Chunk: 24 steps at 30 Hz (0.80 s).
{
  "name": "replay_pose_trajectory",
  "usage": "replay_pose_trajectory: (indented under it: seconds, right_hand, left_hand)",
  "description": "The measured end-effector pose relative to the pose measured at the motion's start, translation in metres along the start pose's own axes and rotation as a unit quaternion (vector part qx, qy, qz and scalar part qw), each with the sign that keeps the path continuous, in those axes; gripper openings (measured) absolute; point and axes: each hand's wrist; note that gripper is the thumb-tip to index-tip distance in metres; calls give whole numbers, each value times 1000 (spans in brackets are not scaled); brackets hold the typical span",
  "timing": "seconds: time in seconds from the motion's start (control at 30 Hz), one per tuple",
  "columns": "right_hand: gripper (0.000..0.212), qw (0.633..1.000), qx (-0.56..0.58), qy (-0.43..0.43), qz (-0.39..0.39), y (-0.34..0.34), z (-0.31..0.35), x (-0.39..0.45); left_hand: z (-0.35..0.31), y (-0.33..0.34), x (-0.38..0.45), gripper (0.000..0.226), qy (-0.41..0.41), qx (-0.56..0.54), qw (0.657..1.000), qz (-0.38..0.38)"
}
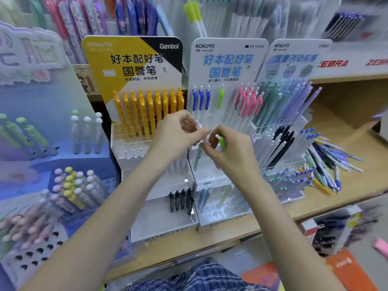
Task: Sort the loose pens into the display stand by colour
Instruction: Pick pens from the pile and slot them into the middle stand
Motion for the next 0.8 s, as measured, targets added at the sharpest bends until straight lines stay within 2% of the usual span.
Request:
replay_pose_trajectory:
  seconds: [0.1, 0.2, 0.27, 0.43, 0.8]
  right_hand:
    - [19, 999, -18, 39, -20, -16, -27, -7]
    - [16, 990, 13, 113, -82, -39, -65, -12]
    - [14, 981, 37, 162, -100, -48, -87, -14]
    - [13, 978, 26, 183, -101, -44, -114, -16]
    - [14, 982, -82, 141, -94, -34, -125, -5]
  left_hand:
    - [-2, 13, 9, 30, 20, 112, 992, 58]
    - [12, 21, 20, 46, 27, 310, 947, 84]
    - [27, 26, 22, 47, 16, 359, 928, 99]
    - [46, 32, 22, 44, 31, 369, 926, 69]
    - [48, 37, 22, 43, 26, 367, 929, 42]
Point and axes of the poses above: each hand's wrist, its own x-axis towards the middle knuckle, its own y-axis out of the palm, z = x × y, and after that the axes turned 12 degrees about z, right-handed
